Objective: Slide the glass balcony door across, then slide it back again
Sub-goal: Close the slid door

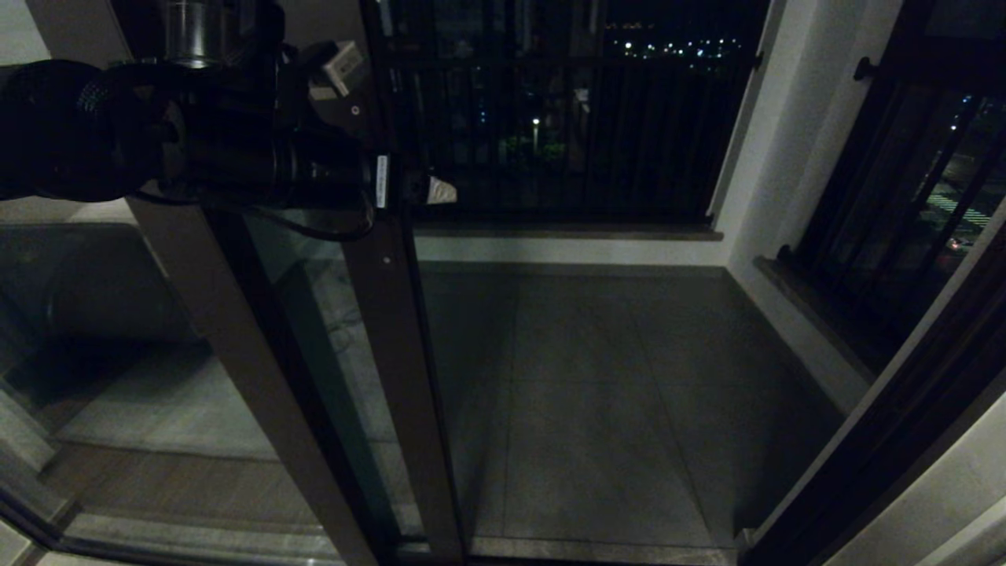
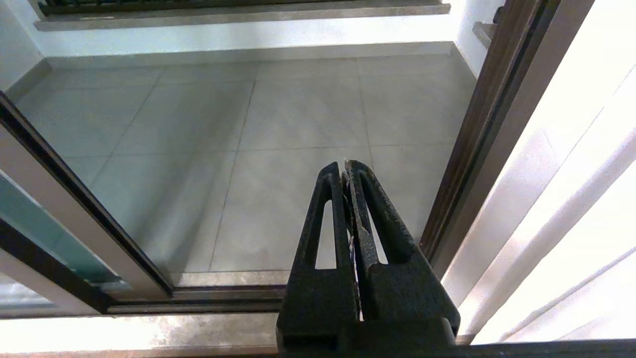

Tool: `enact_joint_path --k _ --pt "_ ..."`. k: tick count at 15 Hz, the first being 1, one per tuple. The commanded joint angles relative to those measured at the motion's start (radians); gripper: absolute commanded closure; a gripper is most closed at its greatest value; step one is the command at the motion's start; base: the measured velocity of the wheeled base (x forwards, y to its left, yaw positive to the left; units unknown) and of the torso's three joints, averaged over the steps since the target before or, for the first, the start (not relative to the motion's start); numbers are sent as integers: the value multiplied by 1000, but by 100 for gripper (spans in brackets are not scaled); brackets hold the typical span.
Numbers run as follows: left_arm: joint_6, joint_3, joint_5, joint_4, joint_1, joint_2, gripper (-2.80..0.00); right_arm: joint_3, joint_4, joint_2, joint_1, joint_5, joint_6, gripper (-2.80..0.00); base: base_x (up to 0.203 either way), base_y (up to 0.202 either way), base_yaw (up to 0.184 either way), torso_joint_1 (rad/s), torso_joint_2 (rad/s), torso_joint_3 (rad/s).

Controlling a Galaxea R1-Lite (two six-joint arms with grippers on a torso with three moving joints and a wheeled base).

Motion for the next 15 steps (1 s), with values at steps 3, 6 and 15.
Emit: enact_joint_path --k 3,6,15 --pt "1 -2 0 -22 -31 17 -280 0 1 0 0 0 0 0 0 0 0 0 0 0" --pt "1 -4 0 -22 -39 17 -280 0 1 0 0 0 0 0 0 0 0 0 0 0" --pt "1 -55 18 -22 -105 55 -280 0 1 0 0 0 0 0 0 0 0 0 0 0"
